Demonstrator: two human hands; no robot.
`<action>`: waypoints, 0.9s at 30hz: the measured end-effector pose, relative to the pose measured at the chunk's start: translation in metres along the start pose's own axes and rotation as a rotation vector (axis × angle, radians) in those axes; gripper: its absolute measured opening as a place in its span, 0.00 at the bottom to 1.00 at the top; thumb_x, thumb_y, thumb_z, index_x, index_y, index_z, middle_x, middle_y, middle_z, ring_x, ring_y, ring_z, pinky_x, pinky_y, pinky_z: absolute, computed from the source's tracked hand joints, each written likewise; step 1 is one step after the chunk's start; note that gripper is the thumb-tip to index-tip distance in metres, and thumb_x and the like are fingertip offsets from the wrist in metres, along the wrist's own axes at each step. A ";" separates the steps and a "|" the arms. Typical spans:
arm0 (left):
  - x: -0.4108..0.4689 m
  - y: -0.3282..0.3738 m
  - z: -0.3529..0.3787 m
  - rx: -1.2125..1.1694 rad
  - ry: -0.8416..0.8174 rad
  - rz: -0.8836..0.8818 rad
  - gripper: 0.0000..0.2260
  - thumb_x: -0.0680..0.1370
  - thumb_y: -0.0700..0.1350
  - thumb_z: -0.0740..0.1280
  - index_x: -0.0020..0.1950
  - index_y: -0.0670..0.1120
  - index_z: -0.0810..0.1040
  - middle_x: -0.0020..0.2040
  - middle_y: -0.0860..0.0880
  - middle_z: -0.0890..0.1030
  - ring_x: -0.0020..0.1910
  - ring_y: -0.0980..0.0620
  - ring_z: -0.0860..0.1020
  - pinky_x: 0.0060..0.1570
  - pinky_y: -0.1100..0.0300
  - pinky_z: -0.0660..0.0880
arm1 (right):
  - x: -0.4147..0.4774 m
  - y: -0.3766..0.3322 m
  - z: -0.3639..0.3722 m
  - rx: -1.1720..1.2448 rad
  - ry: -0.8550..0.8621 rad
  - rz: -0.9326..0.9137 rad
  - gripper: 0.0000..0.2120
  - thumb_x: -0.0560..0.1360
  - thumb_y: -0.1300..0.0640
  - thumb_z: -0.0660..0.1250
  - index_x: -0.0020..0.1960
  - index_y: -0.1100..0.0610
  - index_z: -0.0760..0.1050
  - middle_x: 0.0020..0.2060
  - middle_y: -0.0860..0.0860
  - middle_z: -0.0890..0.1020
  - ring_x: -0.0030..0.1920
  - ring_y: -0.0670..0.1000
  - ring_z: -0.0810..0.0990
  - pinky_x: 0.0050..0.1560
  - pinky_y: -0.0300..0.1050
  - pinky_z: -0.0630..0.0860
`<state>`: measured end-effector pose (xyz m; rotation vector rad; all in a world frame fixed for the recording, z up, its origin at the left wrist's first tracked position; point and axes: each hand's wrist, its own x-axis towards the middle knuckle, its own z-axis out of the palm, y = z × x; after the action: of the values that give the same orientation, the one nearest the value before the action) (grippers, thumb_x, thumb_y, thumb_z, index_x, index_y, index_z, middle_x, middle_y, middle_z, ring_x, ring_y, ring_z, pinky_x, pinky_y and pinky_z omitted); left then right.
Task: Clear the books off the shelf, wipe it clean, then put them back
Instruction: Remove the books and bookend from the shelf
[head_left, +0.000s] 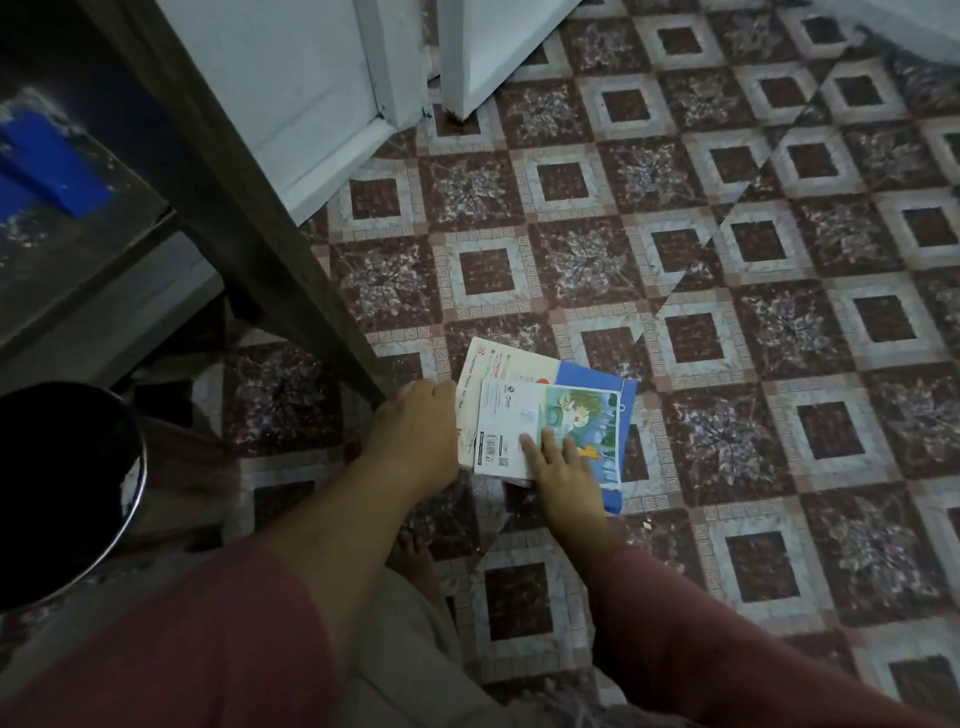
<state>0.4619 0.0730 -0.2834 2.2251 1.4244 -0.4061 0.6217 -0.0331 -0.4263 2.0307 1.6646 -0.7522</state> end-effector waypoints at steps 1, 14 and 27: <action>0.000 -0.001 0.001 -0.001 -0.009 -0.005 0.22 0.78 0.44 0.65 0.71 0.45 0.64 0.66 0.47 0.70 0.65 0.47 0.68 0.62 0.51 0.71 | 0.000 -0.001 0.001 0.018 0.012 0.008 0.35 0.80 0.62 0.58 0.79 0.52 0.41 0.78 0.58 0.47 0.77 0.65 0.49 0.71 0.60 0.62; -0.030 -0.030 -0.041 -0.076 -0.038 -0.094 0.17 0.79 0.45 0.63 0.68 0.47 0.70 0.66 0.45 0.72 0.63 0.44 0.73 0.61 0.50 0.73 | -0.037 -0.037 -0.118 -0.235 0.078 -0.045 0.19 0.78 0.48 0.63 0.66 0.53 0.70 0.61 0.54 0.76 0.63 0.59 0.73 0.67 0.60 0.63; -0.221 -0.177 -0.146 -0.176 0.378 -0.274 0.21 0.77 0.53 0.65 0.69 0.52 0.72 0.65 0.49 0.74 0.63 0.48 0.74 0.62 0.54 0.72 | -0.189 -0.222 -0.289 -0.071 0.597 -0.513 0.21 0.77 0.44 0.62 0.68 0.48 0.69 0.57 0.50 0.77 0.57 0.54 0.77 0.50 0.48 0.73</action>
<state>0.2081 0.0428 -0.0935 2.0414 1.8901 0.0615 0.4210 0.0479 -0.0775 1.8997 2.5626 -0.2156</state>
